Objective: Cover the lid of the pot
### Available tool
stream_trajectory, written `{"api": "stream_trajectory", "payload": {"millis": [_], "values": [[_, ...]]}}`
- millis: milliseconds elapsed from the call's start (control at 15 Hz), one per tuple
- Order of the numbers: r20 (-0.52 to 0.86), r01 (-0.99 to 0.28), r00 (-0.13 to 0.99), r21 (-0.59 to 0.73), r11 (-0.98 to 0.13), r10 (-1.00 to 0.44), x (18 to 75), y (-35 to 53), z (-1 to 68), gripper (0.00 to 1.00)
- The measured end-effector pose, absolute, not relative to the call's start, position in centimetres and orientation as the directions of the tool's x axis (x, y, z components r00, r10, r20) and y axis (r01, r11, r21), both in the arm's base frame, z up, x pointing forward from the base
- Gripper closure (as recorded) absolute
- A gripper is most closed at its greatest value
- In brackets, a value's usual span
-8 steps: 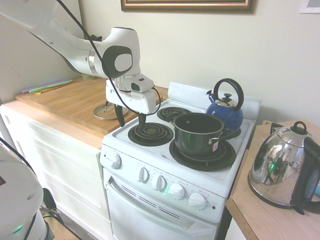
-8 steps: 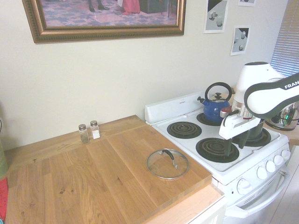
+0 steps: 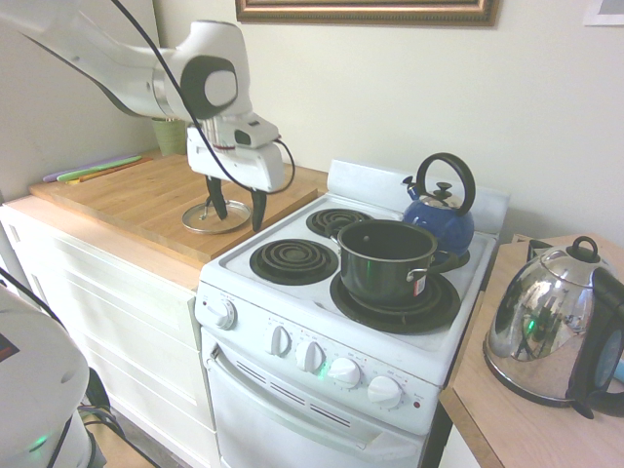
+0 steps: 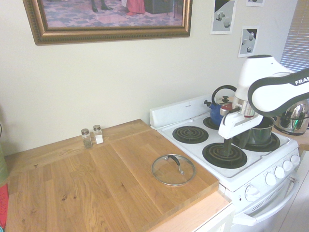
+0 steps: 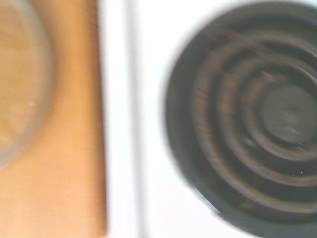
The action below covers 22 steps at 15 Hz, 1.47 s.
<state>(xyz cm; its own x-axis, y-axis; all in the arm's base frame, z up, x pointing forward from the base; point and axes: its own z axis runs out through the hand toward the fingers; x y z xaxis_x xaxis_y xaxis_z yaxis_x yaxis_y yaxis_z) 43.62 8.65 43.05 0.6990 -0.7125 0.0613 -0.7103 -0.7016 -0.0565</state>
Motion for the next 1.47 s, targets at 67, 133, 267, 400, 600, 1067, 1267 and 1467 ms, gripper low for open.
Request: {"api": "stream_trajectory", "payload": {"millis": [67, 133, 267, 400, 600, 1067, 1267, 1467], "values": [[0.06, -0.7, 0.709, -0.065, -0.711, -0.703, 43.7, 10.4, 44.1, 0.0], [0.063, -0.689, 0.718, -0.07, -0.721, -0.693, 43.7, 12.2, 45.0, 0.0], [0.067, -0.671, 0.734, -0.078, -0.737, -0.676, 44.0, 16.3, 46.1, 0.0], [0.05, -0.67, 0.737, -0.074, -0.739, -0.673, 45.0, 20.0, 45.5, 0.0], [0.045, -0.693, 0.718, -0.047, -0.72, -0.694, 47.8, 23.3, 43.1, 0.0], [0.069, -0.737, 0.675, -0.004, -0.676, -0.735, 52.5, 26.3, 38.0, 1.0], [0.069, -0.741, 0.67, -0.007, -0.672, -0.739, 53.1, 26.6, 36.9, 1.0], [0.071, -0.751, 0.658, -0.01, -0.66, -0.749, 53.5, 25.9, 36.6, 1.0]]}}
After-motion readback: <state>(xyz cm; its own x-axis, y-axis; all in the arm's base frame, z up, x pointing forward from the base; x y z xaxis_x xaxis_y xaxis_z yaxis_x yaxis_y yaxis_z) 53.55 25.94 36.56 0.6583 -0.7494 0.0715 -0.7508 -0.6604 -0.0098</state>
